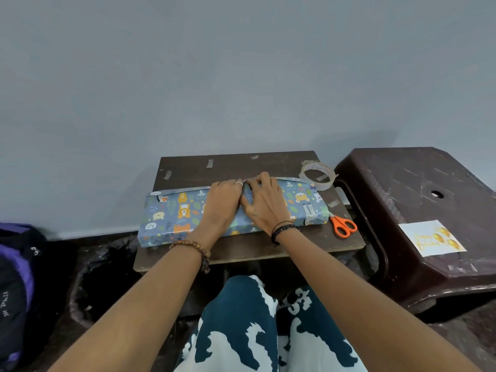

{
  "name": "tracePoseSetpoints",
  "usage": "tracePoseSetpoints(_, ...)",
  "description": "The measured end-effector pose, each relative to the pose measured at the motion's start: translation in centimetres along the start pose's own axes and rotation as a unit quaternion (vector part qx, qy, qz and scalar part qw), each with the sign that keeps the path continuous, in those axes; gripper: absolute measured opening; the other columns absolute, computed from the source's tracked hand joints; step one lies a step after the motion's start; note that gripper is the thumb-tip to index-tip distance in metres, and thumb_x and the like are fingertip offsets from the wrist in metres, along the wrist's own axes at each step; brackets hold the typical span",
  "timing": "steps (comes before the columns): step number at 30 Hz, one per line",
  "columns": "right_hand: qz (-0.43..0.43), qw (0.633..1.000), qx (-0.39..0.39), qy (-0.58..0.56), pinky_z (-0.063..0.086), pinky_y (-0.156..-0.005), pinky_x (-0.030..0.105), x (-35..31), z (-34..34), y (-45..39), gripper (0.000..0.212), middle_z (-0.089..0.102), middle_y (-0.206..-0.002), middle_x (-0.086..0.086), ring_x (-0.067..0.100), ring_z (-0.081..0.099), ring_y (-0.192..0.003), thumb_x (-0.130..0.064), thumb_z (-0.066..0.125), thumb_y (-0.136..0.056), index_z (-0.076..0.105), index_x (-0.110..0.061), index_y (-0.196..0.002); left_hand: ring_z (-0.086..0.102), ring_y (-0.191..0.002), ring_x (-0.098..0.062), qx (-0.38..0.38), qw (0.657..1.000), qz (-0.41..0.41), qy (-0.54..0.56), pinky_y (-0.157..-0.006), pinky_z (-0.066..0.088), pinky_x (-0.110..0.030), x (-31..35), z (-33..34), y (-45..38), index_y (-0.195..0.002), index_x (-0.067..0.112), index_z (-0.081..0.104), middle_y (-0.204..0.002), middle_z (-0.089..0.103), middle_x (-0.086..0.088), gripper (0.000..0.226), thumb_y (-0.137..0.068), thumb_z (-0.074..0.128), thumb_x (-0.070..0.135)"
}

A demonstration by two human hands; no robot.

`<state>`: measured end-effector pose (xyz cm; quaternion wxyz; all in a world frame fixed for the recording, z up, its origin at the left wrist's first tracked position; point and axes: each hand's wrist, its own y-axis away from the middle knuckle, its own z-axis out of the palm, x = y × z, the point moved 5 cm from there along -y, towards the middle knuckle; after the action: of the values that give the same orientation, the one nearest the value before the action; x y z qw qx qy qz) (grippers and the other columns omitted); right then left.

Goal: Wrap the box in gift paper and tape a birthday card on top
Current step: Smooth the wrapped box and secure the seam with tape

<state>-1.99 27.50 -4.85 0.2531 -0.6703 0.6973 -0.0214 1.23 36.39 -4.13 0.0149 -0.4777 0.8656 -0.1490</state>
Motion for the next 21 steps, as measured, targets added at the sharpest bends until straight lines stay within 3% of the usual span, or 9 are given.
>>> tracePoseSetpoints(4,0.025,0.998,0.065,0.008,0.047,-0.076,0.04,-0.1,-0.6,0.4,0.048,0.053,-0.101,0.012,0.028,0.05,-0.088,-0.038,0.034,-0.077,0.051,-0.005,-0.107,0.039,-0.13,-0.021,-0.013,0.999,-0.024,0.029,-0.109,0.024,-0.033,-0.1,0.4,0.9,-0.137,0.006,0.04,-0.138,0.046,-0.008,0.041,-0.096,0.034,0.006)
tracePoseSetpoints(6,0.035,0.995,0.079,0.055,0.046,-0.074,0.039,-0.2,-0.8,0.4,0.048,0.055,-0.105,0.01,0.026,0.053,-0.089,-0.039,0.037,-0.077,0.053,-0.008,-0.111,0.027,-0.139,-0.019,-0.023,0.999,-0.022,0.021,-0.114,0.015,-0.033,-0.1,0.4,1.5,-0.142,0.006,0.031,-0.148,0.034,-0.008,0.044,-0.099,0.029,0.008)
tracePoseSetpoints(9,0.021,0.993,0.069,0.094,0.044,-0.084,0.042,-0.1,-0.4,0.5,0.05,0.057,-0.116,0.006,0.022,0.055,-0.1,-0.04,0.035,-0.08,0.056,-0.014,-0.117,0.018,-0.143,-0.017,-0.016,1.0,-0.017,0.014,-0.116,0.009,-0.032,-0.2,0.7,2.8,-0.146,0.009,0.025,-0.153,0.025,-0.007,0.045,-0.101,0.026,0.013)
tracePoseSetpoints(12,-0.013,0.997,0.023,0.073,0.038,-0.095,0.047,-0.2,0.3,0.5,0.053,0.062,-0.113,0.004,0.022,0.058,-0.104,-0.041,0.026,-0.086,0.061,-0.014,-0.114,0.018,-0.143,-0.015,-0.003,0.999,-0.022,0.032,-0.116,0.005,-0.03,-0.1,0.7,3.5,-0.146,0.01,0.025,-0.153,0.025,-0.006,0.045,-0.101,0.026,0.016)
tracePoseSetpoints(17,-0.025,0.995,0.059,0.074,0.045,-0.071,0.036,-0.4,-0.2,0.4,0.044,0.066,-0.086,0.002,0.022,0.061,-0.079,-0.036,0.032,-0.085,0.069,-0.014,-0.091,0.027,-0.139,-0.017,0.018,0.997,-0.029,0.07,-0.116,0.009,-0.03,0.0,0.4,3.4,-0.142,0.008,0.035,-0.148,0.035,-0.009,0.043,-0.1,0.031,0.017)
tracePoseSetpoints(21,-0.025,0.994,0.074,0.072,0.041,-0.067,0.032,-0.5,-0.3,0.3,0.043,0.062,-0.073,0.001,0.02,0.057,-0.07,-0.038,0.033,-0.086,0.067,-0.015,-0.075,0.036,-0.135,-0.021,0.02,0.996,-0.03,0.083,-0.115,0.016,-0.033,-0.2,0.4,3.3,-0.136,0.004,0.044,-0.142,0.044,-0.013,0.041,-0.098,0.034,0.015)
